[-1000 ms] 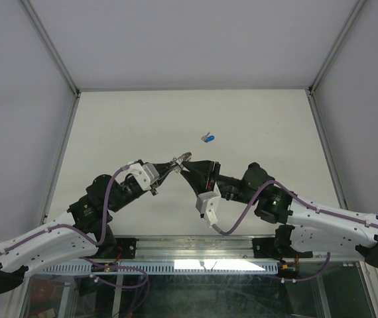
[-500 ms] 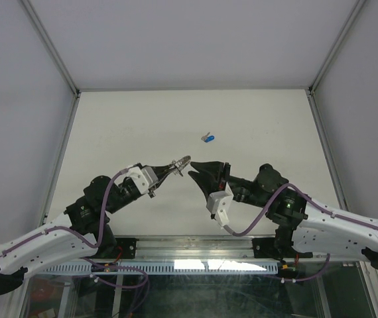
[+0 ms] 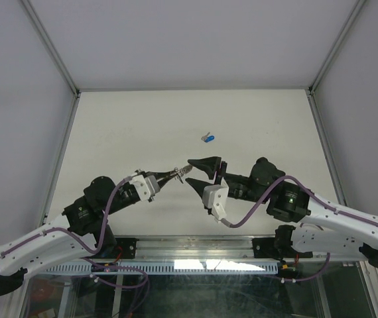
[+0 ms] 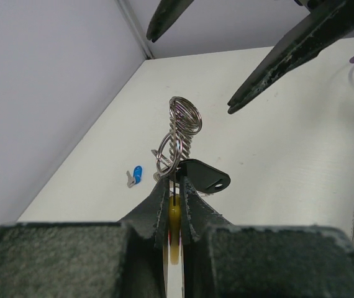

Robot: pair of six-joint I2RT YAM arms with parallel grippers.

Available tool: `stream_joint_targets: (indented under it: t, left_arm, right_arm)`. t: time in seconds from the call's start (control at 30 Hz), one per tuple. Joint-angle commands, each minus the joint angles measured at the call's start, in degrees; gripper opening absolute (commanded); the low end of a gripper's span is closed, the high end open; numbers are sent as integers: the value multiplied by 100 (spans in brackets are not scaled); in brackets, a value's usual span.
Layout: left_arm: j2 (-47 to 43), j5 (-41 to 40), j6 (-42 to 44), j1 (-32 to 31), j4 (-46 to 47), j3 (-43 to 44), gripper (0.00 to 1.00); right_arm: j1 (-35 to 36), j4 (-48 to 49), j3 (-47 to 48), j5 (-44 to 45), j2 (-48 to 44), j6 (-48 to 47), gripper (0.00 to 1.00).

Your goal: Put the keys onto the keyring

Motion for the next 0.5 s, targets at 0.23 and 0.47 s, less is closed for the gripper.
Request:
stream_joint_targets:
  t: [0.23, 0.47]
  left_arm:
    - [-11, 433, 452, 36, -84, 430, 0]
    - [-2, 428, 470, 36, -95, 447, 0]
  right_arm:
    - [34, -893, 674, -326, 300, 148, 54]
    - [41, -904, 680, -302, 359, 83, 53]
